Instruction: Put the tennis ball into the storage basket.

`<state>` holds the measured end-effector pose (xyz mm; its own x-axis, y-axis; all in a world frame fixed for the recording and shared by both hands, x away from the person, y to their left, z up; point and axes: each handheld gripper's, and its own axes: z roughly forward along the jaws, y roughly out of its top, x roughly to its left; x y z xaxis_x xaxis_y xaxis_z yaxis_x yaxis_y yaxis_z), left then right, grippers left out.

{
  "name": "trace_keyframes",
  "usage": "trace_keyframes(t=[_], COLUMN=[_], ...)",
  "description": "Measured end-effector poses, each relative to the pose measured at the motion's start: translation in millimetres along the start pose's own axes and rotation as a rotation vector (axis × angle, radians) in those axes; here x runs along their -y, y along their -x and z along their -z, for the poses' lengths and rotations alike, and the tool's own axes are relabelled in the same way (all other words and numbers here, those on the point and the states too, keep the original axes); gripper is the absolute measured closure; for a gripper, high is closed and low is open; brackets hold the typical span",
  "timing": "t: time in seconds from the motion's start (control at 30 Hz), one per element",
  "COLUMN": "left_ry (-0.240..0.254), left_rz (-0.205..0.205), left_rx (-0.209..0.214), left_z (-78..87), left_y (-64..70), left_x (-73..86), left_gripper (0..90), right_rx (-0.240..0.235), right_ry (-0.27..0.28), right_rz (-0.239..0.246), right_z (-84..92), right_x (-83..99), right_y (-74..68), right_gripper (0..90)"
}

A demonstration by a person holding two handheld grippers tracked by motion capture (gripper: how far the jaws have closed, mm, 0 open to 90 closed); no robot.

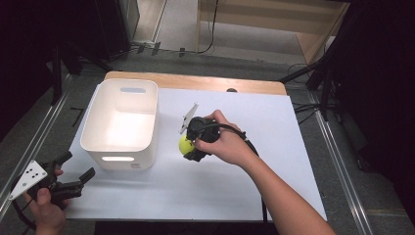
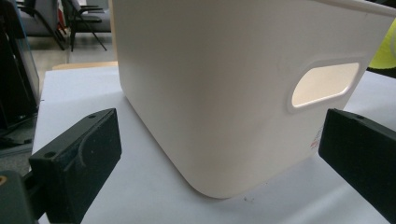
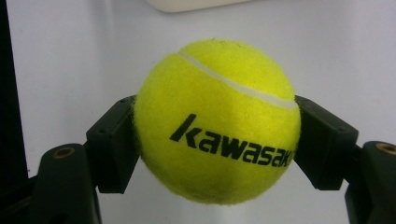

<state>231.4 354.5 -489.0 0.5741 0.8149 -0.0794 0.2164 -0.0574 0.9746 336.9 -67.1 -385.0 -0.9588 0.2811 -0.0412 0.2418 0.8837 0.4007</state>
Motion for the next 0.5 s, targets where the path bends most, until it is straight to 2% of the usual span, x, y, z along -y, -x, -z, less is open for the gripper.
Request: trace_keyframes(t=[0.5], left_ry=[-0.006], left_rz=[-0.011], left_rx=[0.001], left_z=[-0.6], left_y=[0.5], left_x=[-0.1], left_gripper=[0.0], right_rx=[0.0], right_ry=[-0.004], right_rz=[0.03], right_z=[15.0], right_x=[-16.8], right_y=[2.6], right_gripper=[23.4])
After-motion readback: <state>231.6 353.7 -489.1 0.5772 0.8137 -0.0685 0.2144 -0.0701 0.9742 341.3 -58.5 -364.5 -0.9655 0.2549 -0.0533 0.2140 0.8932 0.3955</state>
